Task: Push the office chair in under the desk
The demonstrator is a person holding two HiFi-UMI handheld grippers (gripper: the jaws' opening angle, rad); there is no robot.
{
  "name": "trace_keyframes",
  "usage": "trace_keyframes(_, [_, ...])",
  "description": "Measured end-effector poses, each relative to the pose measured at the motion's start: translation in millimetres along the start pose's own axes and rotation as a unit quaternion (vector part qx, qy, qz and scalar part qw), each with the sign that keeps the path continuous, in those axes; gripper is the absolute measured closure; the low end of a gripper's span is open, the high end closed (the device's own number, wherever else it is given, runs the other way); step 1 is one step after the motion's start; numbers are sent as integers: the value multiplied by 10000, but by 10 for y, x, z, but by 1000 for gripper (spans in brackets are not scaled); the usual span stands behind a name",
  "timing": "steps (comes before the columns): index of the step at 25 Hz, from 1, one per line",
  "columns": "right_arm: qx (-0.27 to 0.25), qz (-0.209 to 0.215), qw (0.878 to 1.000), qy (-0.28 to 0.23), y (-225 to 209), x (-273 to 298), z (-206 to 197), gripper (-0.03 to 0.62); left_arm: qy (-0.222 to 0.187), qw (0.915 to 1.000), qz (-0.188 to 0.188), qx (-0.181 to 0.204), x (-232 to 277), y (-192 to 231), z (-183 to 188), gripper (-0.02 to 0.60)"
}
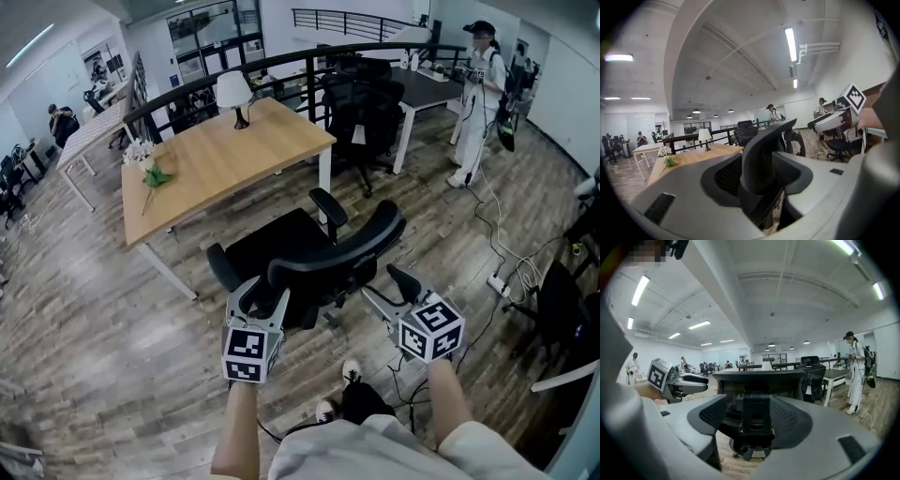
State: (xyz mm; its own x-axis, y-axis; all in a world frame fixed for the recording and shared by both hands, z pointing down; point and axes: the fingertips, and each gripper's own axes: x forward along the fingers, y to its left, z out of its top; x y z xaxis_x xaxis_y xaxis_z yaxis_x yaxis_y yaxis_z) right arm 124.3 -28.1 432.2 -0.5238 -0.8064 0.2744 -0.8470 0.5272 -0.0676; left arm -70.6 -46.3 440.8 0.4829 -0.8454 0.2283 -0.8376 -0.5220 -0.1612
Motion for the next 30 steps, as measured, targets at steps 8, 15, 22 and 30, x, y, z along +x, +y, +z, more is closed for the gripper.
trace_keyframes(8, [-54,110,9995,300,-156,328,-204,232,264,9996,78,16,343,157,-171,281])
trace_keyframes(15, [-68,197,9990,400,-185,522,-311,230,410,9990,127,-84,538,260,-327,255])
trace_keyframes(22, [-163,340,9981,480,-109,727,-336,262,363,9992,-130,-121,673,231,-327,255])
trace_keyframes(30, [-201,486,9975,469,-100,804,-353,289,258,9979,-495,-331,771,163,-415,305])
